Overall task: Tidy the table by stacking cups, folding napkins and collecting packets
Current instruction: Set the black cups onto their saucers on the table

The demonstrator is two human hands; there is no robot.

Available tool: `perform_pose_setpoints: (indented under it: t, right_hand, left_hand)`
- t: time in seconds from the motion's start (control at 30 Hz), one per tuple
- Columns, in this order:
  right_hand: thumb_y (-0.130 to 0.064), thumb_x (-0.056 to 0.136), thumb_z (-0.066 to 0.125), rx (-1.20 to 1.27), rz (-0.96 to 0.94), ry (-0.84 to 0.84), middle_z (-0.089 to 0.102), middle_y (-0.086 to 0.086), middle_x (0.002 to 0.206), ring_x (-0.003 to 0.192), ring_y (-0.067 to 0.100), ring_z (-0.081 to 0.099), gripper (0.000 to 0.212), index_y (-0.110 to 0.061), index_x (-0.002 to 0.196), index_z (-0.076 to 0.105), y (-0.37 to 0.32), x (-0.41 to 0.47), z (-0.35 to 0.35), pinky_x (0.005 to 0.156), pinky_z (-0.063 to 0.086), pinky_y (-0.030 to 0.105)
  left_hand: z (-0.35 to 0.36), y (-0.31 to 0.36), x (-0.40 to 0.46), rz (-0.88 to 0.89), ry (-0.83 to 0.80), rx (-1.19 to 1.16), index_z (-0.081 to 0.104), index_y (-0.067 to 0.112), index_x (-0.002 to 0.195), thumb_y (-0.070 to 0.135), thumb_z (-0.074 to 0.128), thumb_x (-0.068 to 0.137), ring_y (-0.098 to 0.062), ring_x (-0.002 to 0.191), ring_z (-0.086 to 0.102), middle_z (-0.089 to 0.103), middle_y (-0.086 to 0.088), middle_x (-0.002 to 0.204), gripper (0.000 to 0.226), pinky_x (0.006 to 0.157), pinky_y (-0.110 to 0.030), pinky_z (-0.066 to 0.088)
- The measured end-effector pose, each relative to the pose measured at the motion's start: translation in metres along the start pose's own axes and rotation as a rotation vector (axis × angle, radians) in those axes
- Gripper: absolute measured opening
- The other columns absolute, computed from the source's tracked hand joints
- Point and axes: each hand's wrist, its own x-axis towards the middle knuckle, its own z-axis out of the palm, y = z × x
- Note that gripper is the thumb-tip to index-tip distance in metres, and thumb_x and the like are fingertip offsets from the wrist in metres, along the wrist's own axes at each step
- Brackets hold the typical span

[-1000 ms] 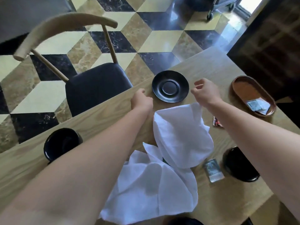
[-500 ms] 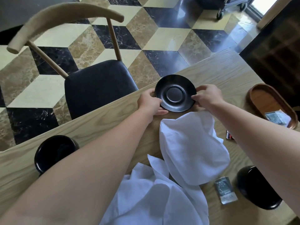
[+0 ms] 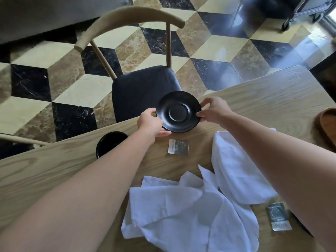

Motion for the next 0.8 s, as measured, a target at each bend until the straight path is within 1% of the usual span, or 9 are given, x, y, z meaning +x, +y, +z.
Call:
perform_pose_setpoints:
  t: [0.1,0.2,0.3,0.47,0.57,0.63,0.7,0.77,0.8]
  right_hand:
    - [-0.004,0.08,0.078,0.009,-0.001,-0.009,0.073,0.007,0.08,0.06,0.014,0.075,0.021,-0.016,0.093,0.068,-0.005,0.0,0.014,0.047,0.051,0.016]
    - [-0.005,0.079,0.079,0.004,0.014,-0.018,0.072,0.007,0.079,0.061,0.016,0.075,0.021,-0.015,0.094,0.068,-0.006,-0.002,0.022,0.049,0.052,0.018]
    - [-0.004,0.078,0.079,0.005,0.021,-0.018,0.071,0.007,0.077,0.057,0.015,0.073,0.022,-0.014,0.094,0.068,-0.005,-0.004,0.026,0.045,0.049,0.017]
    - [-0.003,0.079,0.078,0.01,0.022,0.0,0.069,0.005,0.074,0.051,0.011,0.07,0.021,-0.014,0.093,0.067,-0.004,-0.005,0.03,0.04,0.046,0.014]
    - [-0.007,0.08,0.08,-0.004,0.022,0.007,0.07,0.006,0.076,0.06,0.016,0.071,0.021,-0.016,0.093,0.066,-0.001,-0.007,0.032,0.051,0.05,0.02]
    - [-0.008,0.08,0.08,0.019,0.043,0.009,0.07,0.008,0.081,0.067,0.021,0.073,0.021,-0.015,0.095,0.067,-0.002,-0.008,0.033,0.054,0.054,0.024]
    - [-0.01,0.081,0.08,-0.014,0.055,-0.011,0.071,0.012,0.086,0.076,0.028,0.075,0.02,-0.007,0.098,0.069,-0.006,-0.009,0.032,0.062,0.061,0.032]
    - [-0.014,0.083,0.079,-0.089,0.046,-0.039,0.075,0.017,0.09,0.086,0.034,0.075,0.025,0.001,0.101,0.071,-0.012,-0.013,0.029,0.079,0.062,0.044]
    - [-0.017,0.084,0.078,-0.104,0.049,-0.042,0.076,0.018,0.091,0.087,0.033,0.075,0.028,0.002,0.103,0.07,-0.015,-0.016,0.026,0.082,0.062,0.046]
  left_hand:
    - [-0.013,-0.003,-0.004,0.012,0.044,0.018,0.062,0.022,0.103,-0.009,0.05,0.089,-0.024,0.045,0.068,0.064,-0.014,0.111,0.036,0.044,-0.028,0.056]
    - [-0.019,-0.004,-0.011,0.012,0.055,0.034,0.057,0.025,0.087,-0.008,0.048,0.091,-0.031,0.059,0.07,0.062,-0.012,0.11,0.034,0.041,-0.027,0.054]
    - [-0.019,-0.006,-0.015,-0.008,0.056,0.041,0.053,0.026,0.081,-0.007,0.045,0.092,-0.038,0.074,0.072,0.06,-0.011,0.109,0.036,0.037,-0.025,0.052]
    - [-0.019,-0.007,-0.013,-0.009,0.056,0.056,0.053,0.026,0.081,-0.007,0.045,0.092,-0.039,0.078,0.072,0.06,-0.011,0.105,0.035,0.039,-0.027,0.054]
    - [-0.02,-0.009,-0.009,0.009,0.061,0.084,0.052,0.027,0.079,-0.007,0.046,0.092,-0.038,0.074,0.072,0.059,-0.008,0.101,0.038,0.04,-0.027,0.054]
    - [-0.02,-0.009,-0.006,0.015,0.062,0.106,0.052,0.028,0.077,-0.008,0.047,0.091,-0.038,0.074,0.072,0.059,-0.008,0.099,0.039,0.04,-0.028,0.055]
    - [-0.021,-0.007,-0.004,0.001,0.074,0.141,0.052,0.028,0.078,-0.007,0.047,0.09,-0.037,0.07,0.073,0.06,-0.008,0.099,0.038,0.041,-0.03,0.056]
    - [-0.023,-0.003,-0.004,-0.015,0.068,0.2,0.057,0.024,0.091,-0.006,0.047,0.091,-0.037,0.068,0.073,0.062,-0.01,0.102,0.032,0.044,-0.034,0.059]
    - [-0.025,-0.002,-0.005,-0.012,0.045,0.234,0.059,0.018,0.106,-0.006,0.048,0.092,-0.036,0.071,0.074,0.064,-0.013,0.106,0.03,0.048,-0.037,0.061]
